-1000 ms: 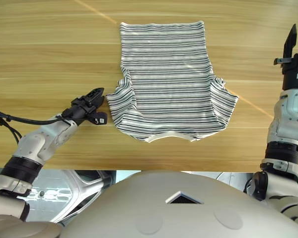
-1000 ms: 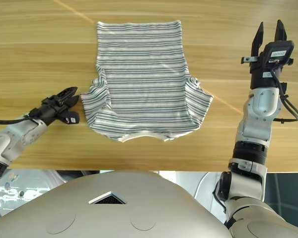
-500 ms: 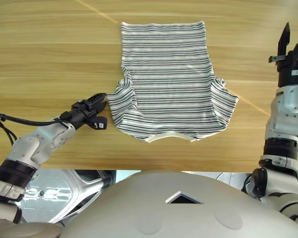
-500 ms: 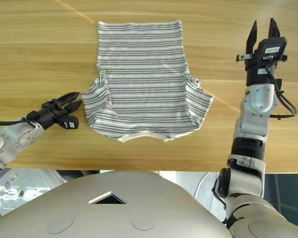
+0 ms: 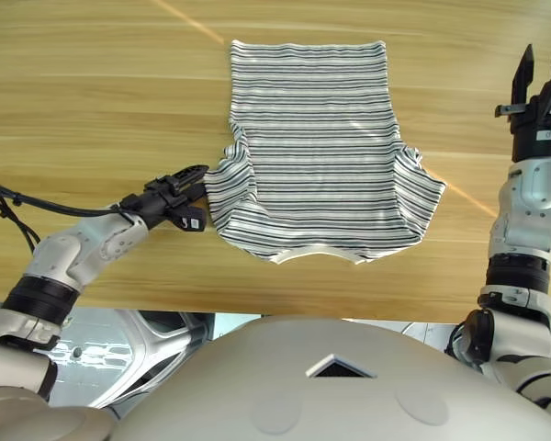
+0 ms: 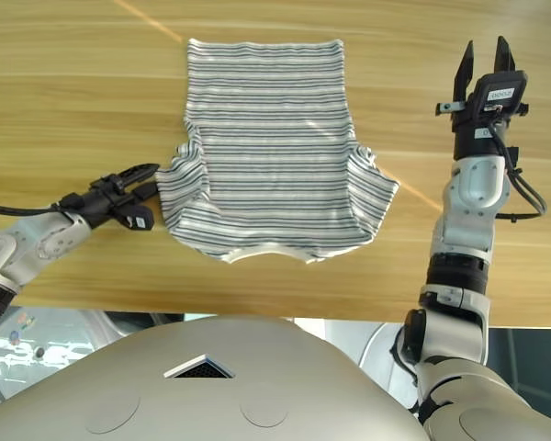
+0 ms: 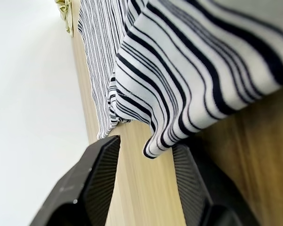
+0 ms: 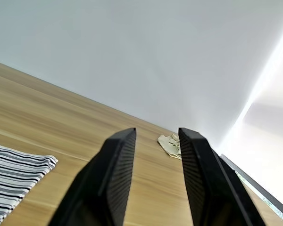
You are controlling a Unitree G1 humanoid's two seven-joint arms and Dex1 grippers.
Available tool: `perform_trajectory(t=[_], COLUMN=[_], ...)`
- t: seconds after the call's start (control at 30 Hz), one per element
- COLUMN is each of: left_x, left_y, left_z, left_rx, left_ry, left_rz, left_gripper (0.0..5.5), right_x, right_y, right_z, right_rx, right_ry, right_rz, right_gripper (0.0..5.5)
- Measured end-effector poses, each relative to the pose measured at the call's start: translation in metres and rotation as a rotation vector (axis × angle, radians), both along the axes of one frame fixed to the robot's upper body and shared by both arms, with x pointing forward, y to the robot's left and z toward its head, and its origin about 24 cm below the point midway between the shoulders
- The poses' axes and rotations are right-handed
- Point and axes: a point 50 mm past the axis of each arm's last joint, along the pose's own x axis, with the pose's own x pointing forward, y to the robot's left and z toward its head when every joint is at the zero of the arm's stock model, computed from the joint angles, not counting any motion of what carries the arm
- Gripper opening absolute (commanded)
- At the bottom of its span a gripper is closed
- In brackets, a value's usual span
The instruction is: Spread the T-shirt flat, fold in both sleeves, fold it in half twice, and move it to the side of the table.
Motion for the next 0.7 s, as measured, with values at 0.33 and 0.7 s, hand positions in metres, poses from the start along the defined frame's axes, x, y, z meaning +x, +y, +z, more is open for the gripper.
perform_trajectory(t=[0.33,0.7], left_x=[0.0041,0.0055], left_y=[-0.0012,-0.0009], left_z=[-0.0014,0.0024], left_rx=[0.044,0.020], left_ry=[0.047,0.032], left_rz=[-0.054,-0.018], left_gripper=[0.72,0.12], right_x=[-0.0011,-0.0020], right_y=[0.0007,0.0005], right_z=[-0.0023,-0.0031], right_rx=[0.009,0.009], right_ry=[-0.002,-0.001], right_rz=[-0.002,-0.003], right_gripper=[1.66,1.66])
